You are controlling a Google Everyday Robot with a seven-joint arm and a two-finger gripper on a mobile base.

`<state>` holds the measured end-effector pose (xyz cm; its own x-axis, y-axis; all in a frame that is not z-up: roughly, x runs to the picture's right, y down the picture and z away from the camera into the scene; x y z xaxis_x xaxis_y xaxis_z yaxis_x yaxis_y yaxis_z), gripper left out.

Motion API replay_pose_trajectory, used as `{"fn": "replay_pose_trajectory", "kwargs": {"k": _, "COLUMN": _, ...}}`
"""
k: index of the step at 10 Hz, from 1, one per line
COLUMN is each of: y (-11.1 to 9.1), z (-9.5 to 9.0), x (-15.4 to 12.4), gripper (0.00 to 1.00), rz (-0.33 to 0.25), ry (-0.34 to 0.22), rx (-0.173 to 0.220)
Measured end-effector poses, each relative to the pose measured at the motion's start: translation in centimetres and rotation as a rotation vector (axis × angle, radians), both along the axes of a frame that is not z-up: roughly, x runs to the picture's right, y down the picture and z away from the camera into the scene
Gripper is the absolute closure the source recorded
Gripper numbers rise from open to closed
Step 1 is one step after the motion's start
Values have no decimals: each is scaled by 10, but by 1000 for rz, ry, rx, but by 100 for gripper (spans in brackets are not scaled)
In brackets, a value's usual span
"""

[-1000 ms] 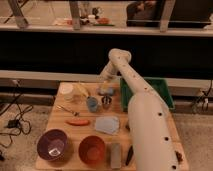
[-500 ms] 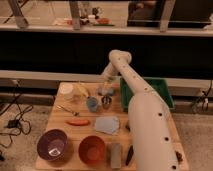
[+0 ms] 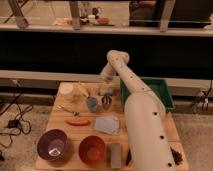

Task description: Wipe tray with sponge

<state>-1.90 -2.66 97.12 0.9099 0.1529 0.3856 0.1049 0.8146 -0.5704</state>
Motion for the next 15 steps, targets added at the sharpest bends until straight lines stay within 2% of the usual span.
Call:
{"fn": "replay_pose_trajectory", "kwargs": {"k": 9, "y": 10, "z": 14, "x": 11, "gripper": 20, "rz": -25, "ry": 25, "rx": -35}}
{"fn": "replay_pose_trajectory", "kwargs": {"k": 15, "y": 14, "z": 18, "x": 14, "gripper": 20, "rz": -41, "ry": 42, "rx": -44}}
